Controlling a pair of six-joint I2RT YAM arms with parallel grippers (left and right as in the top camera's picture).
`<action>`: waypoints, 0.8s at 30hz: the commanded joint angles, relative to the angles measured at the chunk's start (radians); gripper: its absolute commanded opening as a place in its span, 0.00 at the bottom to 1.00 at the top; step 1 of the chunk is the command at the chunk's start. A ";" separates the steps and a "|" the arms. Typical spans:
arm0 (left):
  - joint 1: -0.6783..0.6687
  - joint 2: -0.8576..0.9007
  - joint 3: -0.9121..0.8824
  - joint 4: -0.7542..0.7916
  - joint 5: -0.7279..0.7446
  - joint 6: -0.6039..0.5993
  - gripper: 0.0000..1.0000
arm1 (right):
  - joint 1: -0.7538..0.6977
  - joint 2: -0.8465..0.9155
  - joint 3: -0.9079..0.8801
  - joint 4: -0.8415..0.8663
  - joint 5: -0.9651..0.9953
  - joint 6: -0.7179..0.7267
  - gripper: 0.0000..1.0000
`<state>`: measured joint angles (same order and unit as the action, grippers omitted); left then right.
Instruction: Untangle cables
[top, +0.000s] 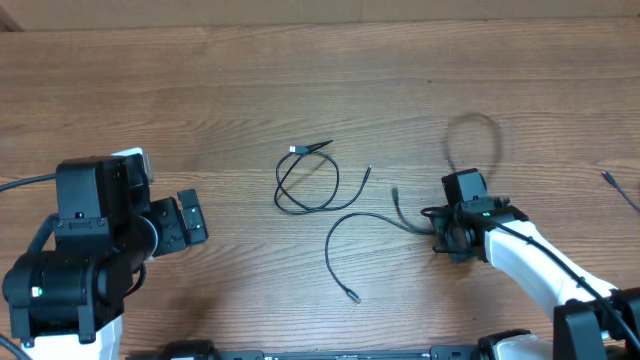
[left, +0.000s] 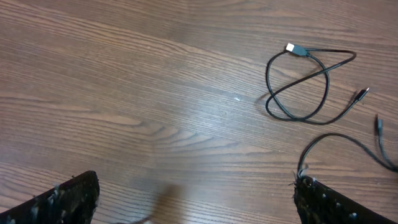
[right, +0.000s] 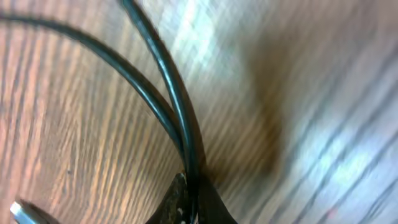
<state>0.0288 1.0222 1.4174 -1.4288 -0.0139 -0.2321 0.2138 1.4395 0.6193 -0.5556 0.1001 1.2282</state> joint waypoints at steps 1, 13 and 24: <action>0.007 0.013 0.013 0.001 0.011 0.016 1.00 | -0.039 -0.017 0.094 -0.019 0.069 -0.288 0.04; 0.007 0.076 0.012 0.000 0.011 0.016 1.00 | -0.193 -0.096 0.747 -0.402 0.188 -0.558 0.04; 0.007 0.151 0.012 0.013 0.023 0.015 1.00 | -0.202 -0.094 0.814 -0.480 0.187 -0.579 0.04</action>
<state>0.0288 1.1591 1.4174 -1.4235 -0.0105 -0.2321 0.0147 1.3476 1.4273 -1.0397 0.2714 0.6750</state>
